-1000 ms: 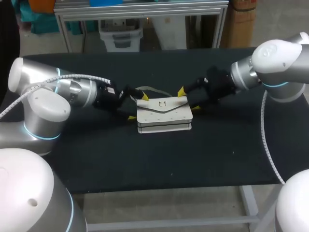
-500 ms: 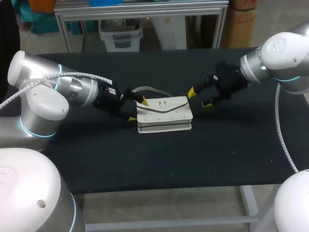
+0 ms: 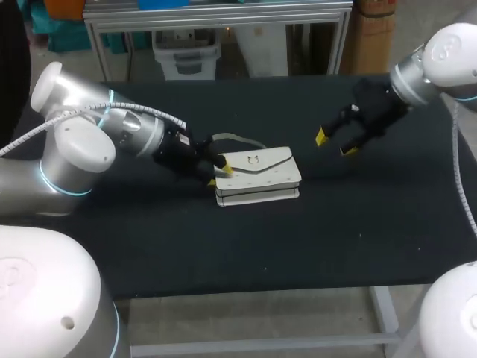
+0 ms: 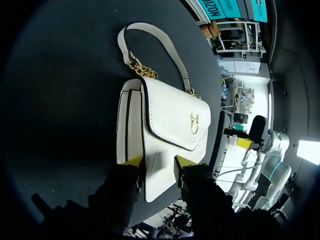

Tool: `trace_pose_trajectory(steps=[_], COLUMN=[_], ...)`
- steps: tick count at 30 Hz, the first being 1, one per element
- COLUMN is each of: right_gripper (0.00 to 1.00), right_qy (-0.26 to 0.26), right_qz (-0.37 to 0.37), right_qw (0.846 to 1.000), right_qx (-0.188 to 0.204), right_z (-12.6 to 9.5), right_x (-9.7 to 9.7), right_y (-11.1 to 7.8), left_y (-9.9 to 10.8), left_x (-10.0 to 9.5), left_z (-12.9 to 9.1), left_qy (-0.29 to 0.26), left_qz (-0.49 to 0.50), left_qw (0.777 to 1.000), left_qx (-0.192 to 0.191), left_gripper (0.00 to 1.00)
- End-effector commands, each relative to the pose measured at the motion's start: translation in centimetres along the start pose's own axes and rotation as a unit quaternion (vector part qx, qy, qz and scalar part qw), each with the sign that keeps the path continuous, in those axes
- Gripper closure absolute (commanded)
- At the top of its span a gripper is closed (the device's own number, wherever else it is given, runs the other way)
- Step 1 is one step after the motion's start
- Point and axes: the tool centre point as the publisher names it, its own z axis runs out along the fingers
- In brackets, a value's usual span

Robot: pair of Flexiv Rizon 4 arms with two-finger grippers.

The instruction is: Pick up the bag, open it, inspect its contents, close it, and place it on the opposite side

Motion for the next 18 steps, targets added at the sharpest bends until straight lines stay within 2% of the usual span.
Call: trace_pose_trajectory(steps=[1, 5, 11, 17, 18], right_gripper=[0.0, 0.0, 0.0, 0.0, 0.0], right_qy=[-0.014, -0.047, -0.047, -0.047, -0.047], right_qz=[-0.008, -0.033, -0.033, -0.033, -0.033], right_qw=[1.0, 0.997, 0.997, 0.997, 0.997], right_qx=[0.02, 0.043, 0.043, 0.043, 0.043], right_z=[-0.8, -1.5, -1.5, -1.5, -1.5], right_x=[-0.5, -1.9, -1.9, -1.9, -1.9], right_y=[0.8, 1.1, 1.1, 1.1, 1.1], left_y=[-0.7, -1.4, -3.0, -6.1, -6.4], left_x=[-0.1, -0.5, -1.2, -3.0, -3.2], left_z=[0.4, 0.3, -0.4, -3.0, -3.6], left_qy=[-0.009, -0.015, -0.038, -0.066, -0.081], left_qz=[-0.002, -0.002, 0.011, 0.039, 0.055], left_qw=[1.0, 1.0, 0.999, 0.995, 0.994], left_qx=[-0.012, -0.015, 0.013, 0.056, 0.052], left_gripper=[1.0, 1.0, 1.0, 1.0, 1.0])
